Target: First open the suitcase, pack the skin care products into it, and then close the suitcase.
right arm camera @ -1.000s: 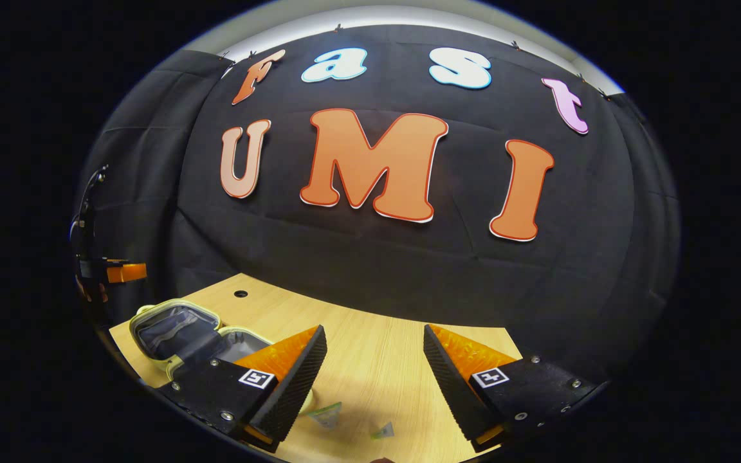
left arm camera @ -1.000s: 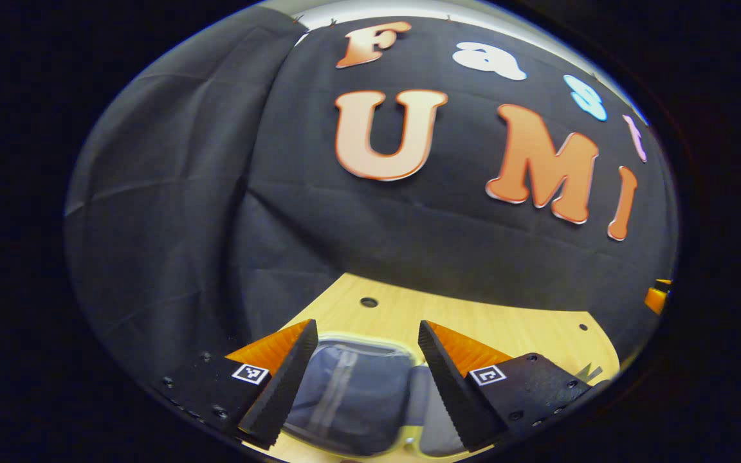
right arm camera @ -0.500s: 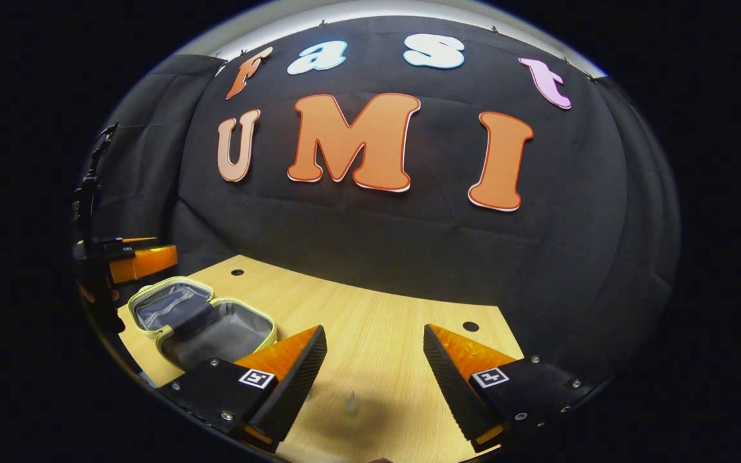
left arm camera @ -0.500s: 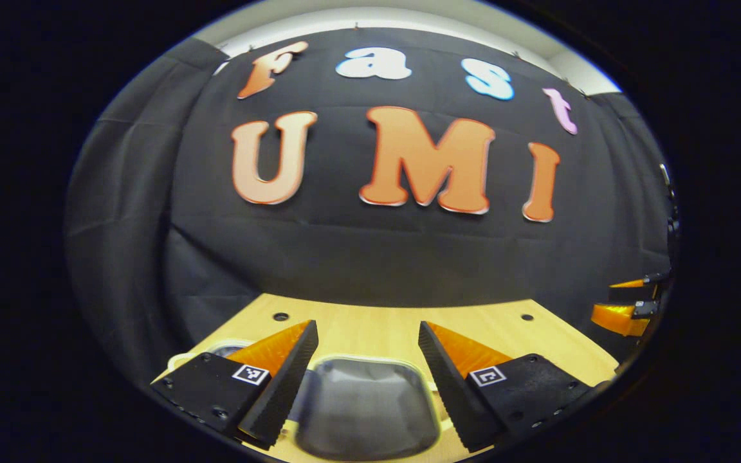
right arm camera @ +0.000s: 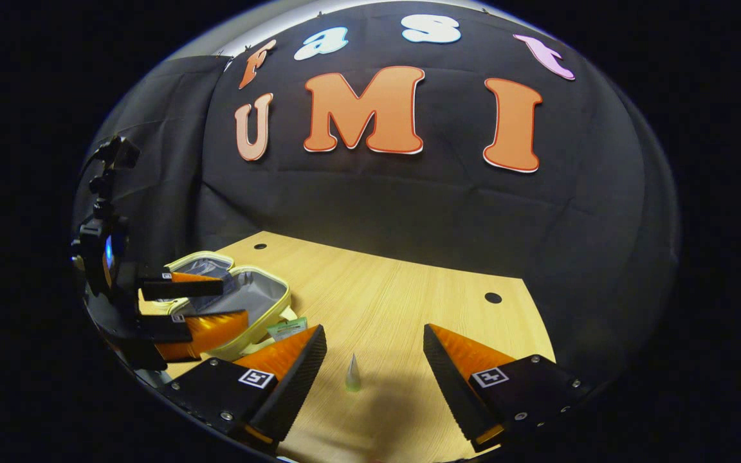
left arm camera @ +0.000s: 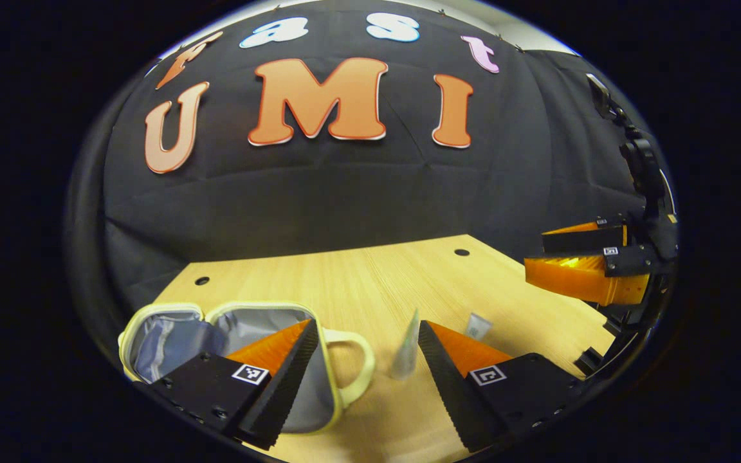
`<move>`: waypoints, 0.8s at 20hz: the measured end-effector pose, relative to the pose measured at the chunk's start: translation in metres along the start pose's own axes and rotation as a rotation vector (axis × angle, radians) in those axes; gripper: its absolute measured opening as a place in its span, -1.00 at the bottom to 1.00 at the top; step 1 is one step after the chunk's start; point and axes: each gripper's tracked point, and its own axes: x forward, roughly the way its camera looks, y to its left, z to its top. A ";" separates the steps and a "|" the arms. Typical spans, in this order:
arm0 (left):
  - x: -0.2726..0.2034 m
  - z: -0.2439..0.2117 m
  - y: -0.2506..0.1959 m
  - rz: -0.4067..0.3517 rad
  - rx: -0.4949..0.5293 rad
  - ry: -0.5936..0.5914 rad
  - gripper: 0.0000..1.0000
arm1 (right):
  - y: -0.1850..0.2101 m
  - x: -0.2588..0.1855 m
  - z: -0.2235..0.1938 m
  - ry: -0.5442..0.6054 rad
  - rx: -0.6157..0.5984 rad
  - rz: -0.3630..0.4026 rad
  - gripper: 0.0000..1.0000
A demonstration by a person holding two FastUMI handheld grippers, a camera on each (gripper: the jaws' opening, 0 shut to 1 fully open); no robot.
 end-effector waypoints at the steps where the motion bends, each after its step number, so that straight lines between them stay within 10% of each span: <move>1: 0.008 -0.014 -0.012 -0.007 0.000 0.025 0.94 | 0.000 0.000 -0.007 0.014 -0.004 0.010 0.92; 9: 0.085 -0.091 -0.054 -0.072 -0.038 0.124 0.92 | -0.010 -0.004 -0.055 0.105 -0.047 0.053 0.92; 13: 0.109 -0.097 -0.046 -0.064 -0.029 0.133 -0.08 | -0.001 0.012 -0.078 0.158 -0.022 0.081 0.92; 16: 0.091 -0.069 -0.031 -0.037 -0.068 0.115 -0.17 | 0.004 0.034 -0.095 0.190 -0.013 0.094 0.92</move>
